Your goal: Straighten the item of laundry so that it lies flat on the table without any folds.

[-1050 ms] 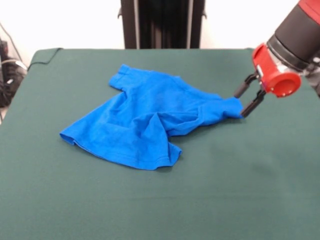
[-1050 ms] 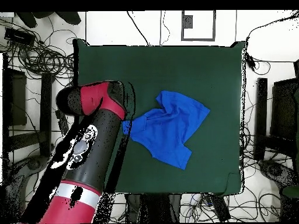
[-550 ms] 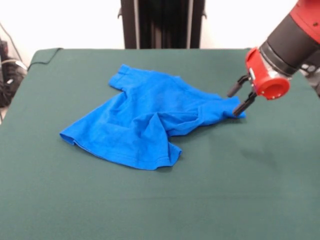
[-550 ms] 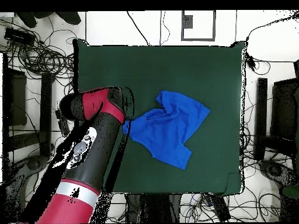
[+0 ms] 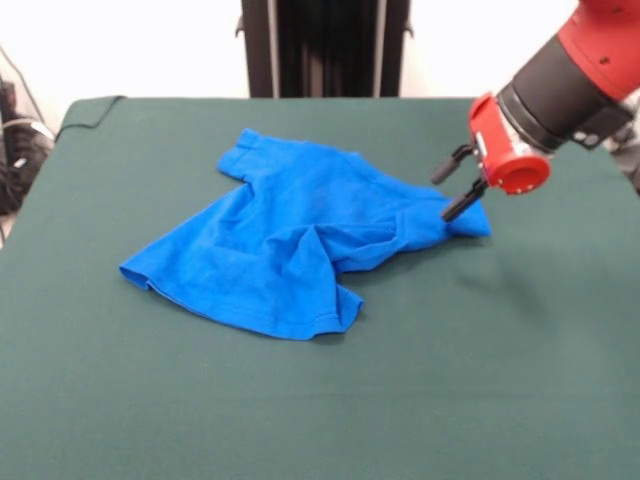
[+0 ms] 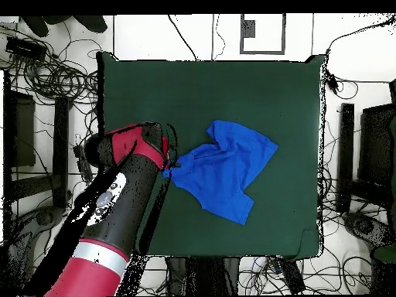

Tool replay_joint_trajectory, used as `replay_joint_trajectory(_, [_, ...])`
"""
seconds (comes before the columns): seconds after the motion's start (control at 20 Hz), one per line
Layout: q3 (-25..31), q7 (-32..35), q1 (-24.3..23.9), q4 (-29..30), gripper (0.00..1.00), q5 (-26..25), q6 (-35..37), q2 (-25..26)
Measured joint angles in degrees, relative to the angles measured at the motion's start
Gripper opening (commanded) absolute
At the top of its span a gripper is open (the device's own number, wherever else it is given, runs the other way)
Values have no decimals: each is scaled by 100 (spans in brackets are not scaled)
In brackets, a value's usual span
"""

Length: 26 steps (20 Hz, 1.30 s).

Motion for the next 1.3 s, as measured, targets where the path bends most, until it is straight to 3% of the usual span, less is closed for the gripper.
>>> replay_joint_trajectory(0.6, [21, 0, 1, 203, 100, -54, -513, 43])
replay_joint_trajectory(1.3, [42, 0, 11, 211, 100, -52, -1347, 621])
